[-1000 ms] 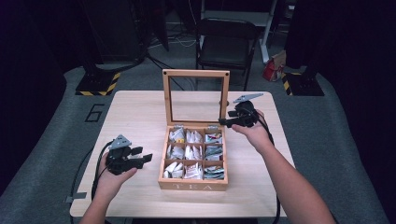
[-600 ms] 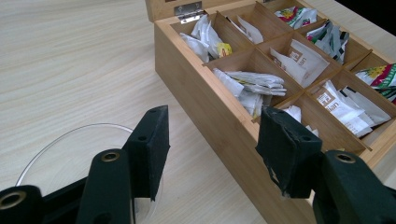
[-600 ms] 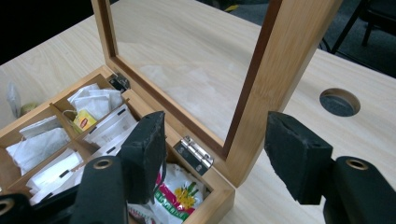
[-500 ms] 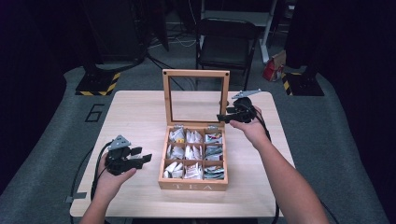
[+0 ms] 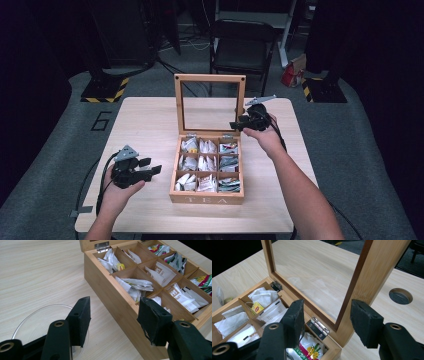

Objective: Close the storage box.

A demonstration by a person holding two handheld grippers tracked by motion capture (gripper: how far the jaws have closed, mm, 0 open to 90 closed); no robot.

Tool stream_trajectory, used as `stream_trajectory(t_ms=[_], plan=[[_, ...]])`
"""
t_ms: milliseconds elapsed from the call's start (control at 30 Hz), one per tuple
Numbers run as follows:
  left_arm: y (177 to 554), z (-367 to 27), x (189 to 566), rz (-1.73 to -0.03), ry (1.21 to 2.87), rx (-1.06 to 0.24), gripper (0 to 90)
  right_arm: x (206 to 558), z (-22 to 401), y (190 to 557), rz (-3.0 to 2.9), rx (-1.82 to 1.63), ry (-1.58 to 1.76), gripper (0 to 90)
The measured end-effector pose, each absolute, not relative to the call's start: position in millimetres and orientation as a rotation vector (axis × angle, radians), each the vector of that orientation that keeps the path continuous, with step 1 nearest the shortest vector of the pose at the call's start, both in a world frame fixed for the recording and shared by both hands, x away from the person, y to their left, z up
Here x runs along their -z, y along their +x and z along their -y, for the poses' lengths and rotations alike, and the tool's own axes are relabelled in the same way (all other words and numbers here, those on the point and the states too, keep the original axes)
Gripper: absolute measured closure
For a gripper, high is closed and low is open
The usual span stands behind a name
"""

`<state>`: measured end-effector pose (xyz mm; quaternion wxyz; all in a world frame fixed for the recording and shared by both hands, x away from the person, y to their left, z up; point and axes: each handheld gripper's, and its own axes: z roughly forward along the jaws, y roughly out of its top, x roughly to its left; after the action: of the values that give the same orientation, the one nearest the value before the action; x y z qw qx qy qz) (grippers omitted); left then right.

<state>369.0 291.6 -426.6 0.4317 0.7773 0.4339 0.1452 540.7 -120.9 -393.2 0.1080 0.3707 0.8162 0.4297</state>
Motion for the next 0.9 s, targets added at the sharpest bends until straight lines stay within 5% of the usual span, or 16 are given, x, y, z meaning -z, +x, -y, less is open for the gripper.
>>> stream_trajectory(t_ms=[900], plan=[[367.1, -295.1, 427.8, -1.094, 1.933, -0.367, 43.5, 392.2, 121.7, 538.5, -2.382, -1.239, 1.124, 45.5]])
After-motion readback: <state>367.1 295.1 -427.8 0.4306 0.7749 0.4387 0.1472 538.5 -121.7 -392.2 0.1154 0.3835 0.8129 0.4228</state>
